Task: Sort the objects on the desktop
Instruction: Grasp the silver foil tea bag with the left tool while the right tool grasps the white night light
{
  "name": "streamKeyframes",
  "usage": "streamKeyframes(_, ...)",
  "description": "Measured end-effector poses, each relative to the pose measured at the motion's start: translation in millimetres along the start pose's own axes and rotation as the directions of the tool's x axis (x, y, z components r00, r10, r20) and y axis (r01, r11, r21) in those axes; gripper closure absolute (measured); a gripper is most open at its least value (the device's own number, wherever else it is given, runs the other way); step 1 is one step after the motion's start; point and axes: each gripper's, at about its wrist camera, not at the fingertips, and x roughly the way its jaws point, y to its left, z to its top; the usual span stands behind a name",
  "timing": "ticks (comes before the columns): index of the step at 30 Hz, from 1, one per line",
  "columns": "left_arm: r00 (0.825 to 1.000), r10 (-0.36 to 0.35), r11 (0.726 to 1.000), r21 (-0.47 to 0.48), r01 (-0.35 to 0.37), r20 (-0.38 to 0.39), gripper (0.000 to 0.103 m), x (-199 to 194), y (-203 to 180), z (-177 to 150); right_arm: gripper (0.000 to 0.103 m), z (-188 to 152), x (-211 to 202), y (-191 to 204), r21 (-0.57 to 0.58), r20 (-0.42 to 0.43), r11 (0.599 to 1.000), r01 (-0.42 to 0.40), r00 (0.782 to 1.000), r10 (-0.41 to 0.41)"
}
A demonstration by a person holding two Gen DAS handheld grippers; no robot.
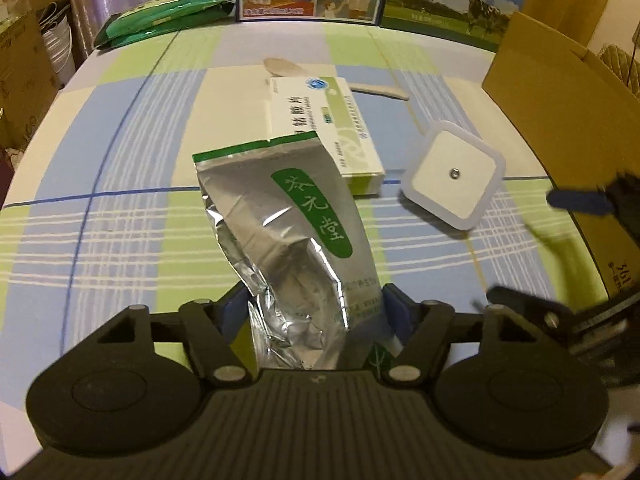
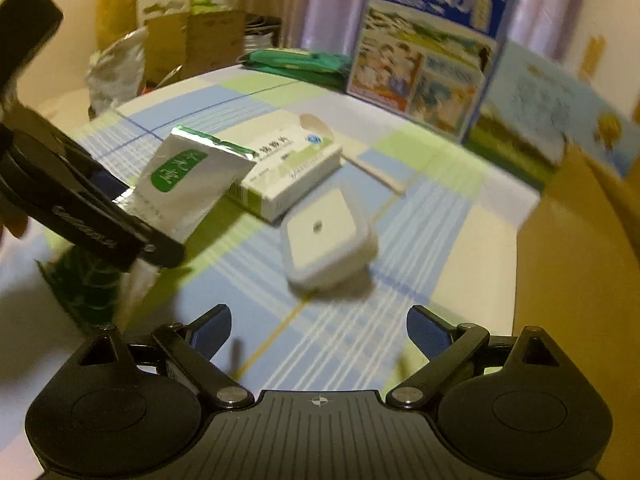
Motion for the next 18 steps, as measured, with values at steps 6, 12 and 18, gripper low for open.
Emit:
streamKeyframes(6,1.0,-0.01,1.0,0.001,0.01,0.008,0.041,-4,11,3,0.011,17,35,19,-0.165,-0.006,0.982,0.091,0.996,-0.093)
streamKeyframes(12,1.0,-0.002,1.0,-0.003,0.002,0.007,0.036,-2,18,6,0.012,19,56,35,-0.302,0.005,0.941,0.15,0.988,-0.156)
streamKeyframes(18,1.0,-0.002,1.0,-0.023,0.002,0.011,0.025,1,24,6,0.04,25,62,25,-0.229,-0.036,0.962,0.145,0.987,-0.157)
